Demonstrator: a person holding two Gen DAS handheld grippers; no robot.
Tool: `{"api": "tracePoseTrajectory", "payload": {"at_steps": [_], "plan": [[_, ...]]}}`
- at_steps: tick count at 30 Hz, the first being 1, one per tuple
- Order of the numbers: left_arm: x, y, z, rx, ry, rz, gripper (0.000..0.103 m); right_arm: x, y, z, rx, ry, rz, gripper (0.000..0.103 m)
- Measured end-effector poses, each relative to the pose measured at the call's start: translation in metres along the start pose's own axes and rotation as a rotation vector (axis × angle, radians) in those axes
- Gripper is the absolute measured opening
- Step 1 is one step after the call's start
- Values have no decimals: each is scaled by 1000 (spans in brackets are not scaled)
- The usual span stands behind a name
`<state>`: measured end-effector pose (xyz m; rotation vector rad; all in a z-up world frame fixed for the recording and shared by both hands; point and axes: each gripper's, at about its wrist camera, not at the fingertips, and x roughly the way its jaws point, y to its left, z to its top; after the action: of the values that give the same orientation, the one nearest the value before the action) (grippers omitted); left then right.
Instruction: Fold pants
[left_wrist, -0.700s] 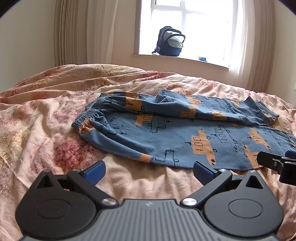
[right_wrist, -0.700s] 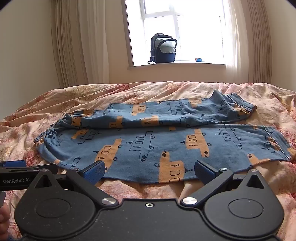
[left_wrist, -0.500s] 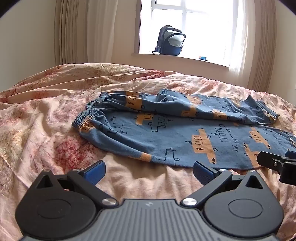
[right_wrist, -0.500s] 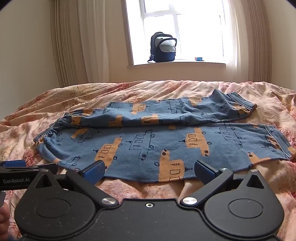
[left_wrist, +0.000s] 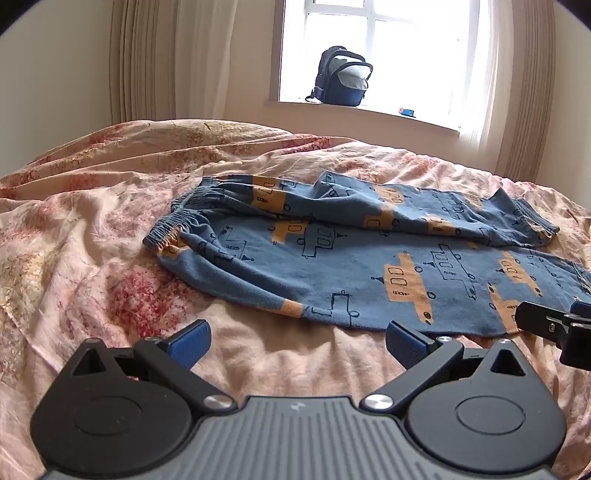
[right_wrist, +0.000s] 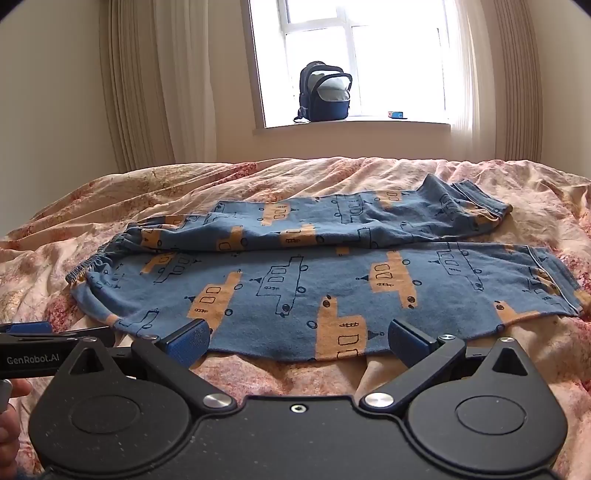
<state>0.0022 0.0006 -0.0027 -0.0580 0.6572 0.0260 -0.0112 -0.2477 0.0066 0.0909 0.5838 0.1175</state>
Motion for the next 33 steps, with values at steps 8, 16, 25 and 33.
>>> {"api": "tracePoseTrajectory", "payload": {"at_steps": [8, 16, 25, 33], "plan": [[0, 0, 0, 1, 0, -1, 103, 0, 0, 0, 1, 2, 1, 103], [0, 0, 0, 0, 0, 0, 103, 1, -1, -1, 3, 5, 2, 103], [0, 0, 0, 1, 0, -1, 103, 1, -1, -1, 5, 7, 2, 103], [0, 0, 0, 1, 0, 0, 103, -1, -2, 4, 6, 8, 3, 103]]}}
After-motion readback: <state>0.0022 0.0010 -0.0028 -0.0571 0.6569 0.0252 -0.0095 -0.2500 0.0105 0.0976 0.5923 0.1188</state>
